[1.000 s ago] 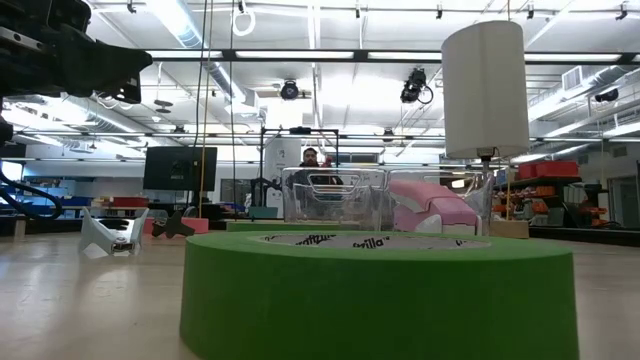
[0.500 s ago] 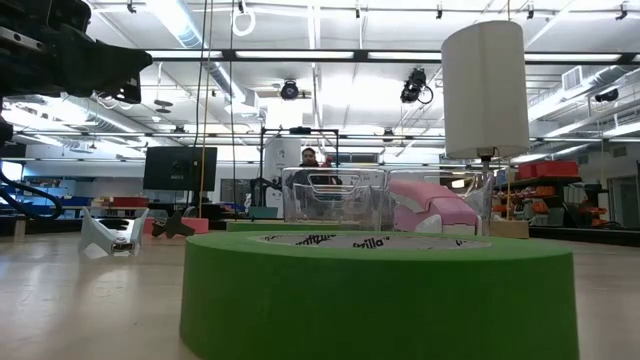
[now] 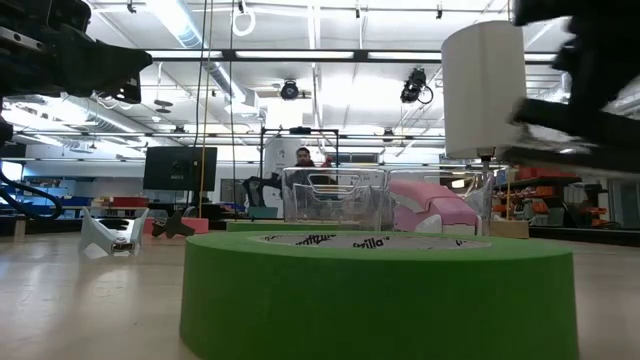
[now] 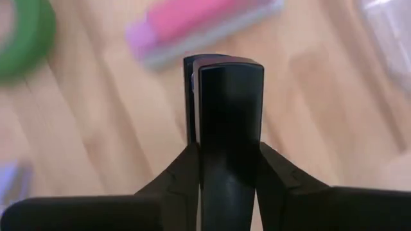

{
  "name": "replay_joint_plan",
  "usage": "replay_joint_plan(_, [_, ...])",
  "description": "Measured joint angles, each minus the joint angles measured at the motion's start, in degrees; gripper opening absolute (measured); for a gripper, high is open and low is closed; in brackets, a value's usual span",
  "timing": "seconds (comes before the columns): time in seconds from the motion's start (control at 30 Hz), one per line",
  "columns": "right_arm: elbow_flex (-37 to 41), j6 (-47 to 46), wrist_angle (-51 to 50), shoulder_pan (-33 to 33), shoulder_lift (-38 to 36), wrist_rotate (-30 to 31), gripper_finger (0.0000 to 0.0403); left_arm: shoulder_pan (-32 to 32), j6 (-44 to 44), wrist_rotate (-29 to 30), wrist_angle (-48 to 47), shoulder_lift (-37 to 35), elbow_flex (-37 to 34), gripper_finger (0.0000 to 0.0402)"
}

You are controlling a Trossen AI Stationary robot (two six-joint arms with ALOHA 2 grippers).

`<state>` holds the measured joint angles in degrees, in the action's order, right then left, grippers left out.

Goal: Pick and place Stapler, Stapler remover, tape
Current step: Put the black stapler into the left transparent bin

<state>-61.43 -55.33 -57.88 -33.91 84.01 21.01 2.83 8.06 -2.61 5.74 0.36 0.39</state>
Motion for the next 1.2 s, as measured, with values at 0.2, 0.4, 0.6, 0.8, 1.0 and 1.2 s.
replay_joint_plan(0.2, [0.0,16.7,14.6,11.0,-2.3,1.0,0.0096,0.0,0.0,0.0,0.1,0.0,0.0,0.0016])
replay_joint_plan(0.4, [-1.6,30.5,26.6,23.2,-2.4,-2.3,0.0096,0.0,0.0,0.0,0.1,0.0,0.0,0.0016])
replay_joint_plan(0.6, [-6.5,36.9,29.5,32.1,-2.3,-2.4,0.0096,0.0,0.1,0.0,0.3,0.0,0.0,0.0016])
replay_joint_plan(0.8, [-8.9,40.9,38.8,39.0,-1.7,-3.7,0.0096,0.0,0.1,0.7,0.4,0.0,0.0,0.0016])
replay_joint_plan(1.0, [-9.0,41.5,42.0,44.4,3.6,-8.2,0.0096,0.0,0.1,2.2,0.5,0.0,0.0,0.0016])
replay_joint_plan(1.2, [-9.1,42.3,44.9,48.5,8.3,-8.9,0.0096,0.0,0.2,2.8,0.7,0.0,0.0,0.0016])
